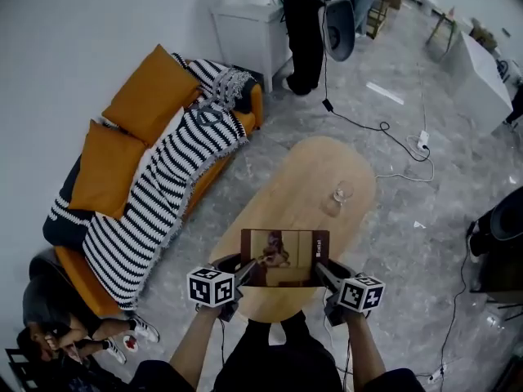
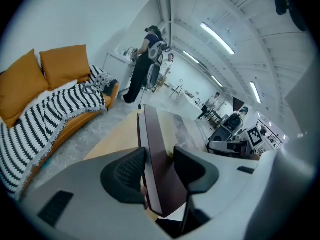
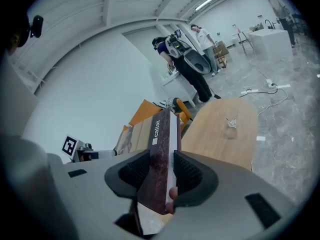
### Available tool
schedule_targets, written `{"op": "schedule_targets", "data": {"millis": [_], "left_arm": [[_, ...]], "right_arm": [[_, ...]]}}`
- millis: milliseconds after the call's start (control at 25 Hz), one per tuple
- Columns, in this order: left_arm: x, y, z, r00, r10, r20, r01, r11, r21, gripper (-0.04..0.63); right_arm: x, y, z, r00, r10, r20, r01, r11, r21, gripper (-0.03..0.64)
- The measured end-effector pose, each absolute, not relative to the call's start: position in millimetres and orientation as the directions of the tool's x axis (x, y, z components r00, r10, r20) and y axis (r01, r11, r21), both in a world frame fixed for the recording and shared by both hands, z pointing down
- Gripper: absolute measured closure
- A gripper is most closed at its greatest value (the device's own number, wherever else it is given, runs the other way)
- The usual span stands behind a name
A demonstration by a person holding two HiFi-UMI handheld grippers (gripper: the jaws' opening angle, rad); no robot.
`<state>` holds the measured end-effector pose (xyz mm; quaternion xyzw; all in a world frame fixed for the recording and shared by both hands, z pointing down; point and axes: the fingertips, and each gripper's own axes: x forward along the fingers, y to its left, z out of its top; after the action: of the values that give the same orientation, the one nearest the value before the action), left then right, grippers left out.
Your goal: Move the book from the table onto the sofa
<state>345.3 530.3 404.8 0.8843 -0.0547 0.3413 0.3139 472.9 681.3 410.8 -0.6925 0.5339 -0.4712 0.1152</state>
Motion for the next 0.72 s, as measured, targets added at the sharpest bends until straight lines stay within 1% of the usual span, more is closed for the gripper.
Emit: {"op": "schedule_targets", "data": {"millis": [280, 720], "left_arm": [[342, 539, 363, 0.793, 0.086, 0.603, -0.291, -0.816, 0.499, 0.408], [337, 554, 346, 0.809, 0.048, 0.585, -0.299, -0.824, 0.481, 0.408]], "right_arm": [[472, 688, 367, 0.019, -0.871, 0.49, -0.665, -0.377, -0.645, 0.449], [470, 702, 351, 0.016, -0.89, 0.455, -0.678, -0.344, -0.649, 0.451]]}}
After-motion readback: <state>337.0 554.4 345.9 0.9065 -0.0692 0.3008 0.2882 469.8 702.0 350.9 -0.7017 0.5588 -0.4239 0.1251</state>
